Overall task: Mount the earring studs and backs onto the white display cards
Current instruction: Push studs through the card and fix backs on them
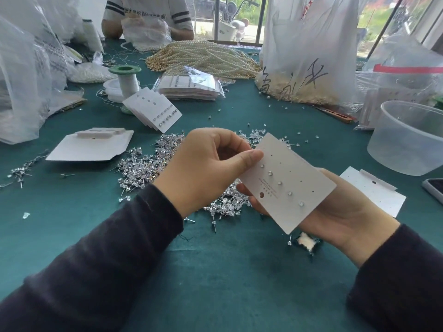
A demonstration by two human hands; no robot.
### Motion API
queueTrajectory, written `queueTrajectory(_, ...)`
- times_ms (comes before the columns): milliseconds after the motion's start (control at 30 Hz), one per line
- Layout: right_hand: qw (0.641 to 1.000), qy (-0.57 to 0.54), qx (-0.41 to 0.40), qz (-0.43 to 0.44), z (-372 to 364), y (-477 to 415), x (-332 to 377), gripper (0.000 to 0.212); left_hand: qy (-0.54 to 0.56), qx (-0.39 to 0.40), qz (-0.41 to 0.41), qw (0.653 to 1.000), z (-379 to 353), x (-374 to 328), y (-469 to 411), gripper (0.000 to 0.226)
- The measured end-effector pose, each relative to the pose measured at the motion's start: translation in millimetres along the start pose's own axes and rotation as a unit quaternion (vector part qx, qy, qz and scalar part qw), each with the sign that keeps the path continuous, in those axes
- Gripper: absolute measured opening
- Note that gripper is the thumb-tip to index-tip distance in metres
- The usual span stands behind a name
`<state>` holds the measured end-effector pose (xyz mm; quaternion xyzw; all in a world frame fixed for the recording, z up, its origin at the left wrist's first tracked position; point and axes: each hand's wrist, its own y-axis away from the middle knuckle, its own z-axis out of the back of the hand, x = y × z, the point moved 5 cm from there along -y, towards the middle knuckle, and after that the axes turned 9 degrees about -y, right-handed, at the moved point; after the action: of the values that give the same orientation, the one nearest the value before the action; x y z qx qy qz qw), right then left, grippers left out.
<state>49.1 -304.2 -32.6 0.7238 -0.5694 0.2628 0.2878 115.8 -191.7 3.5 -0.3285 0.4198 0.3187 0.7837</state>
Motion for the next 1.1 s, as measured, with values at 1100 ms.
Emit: queueTrajectory(1100,0.633,0.697,-0.258,0.217,17.1,11.2,48.4,0.013,0.214,-0.046,0.248,0.944,4.0,26.2,2.4,0.010)
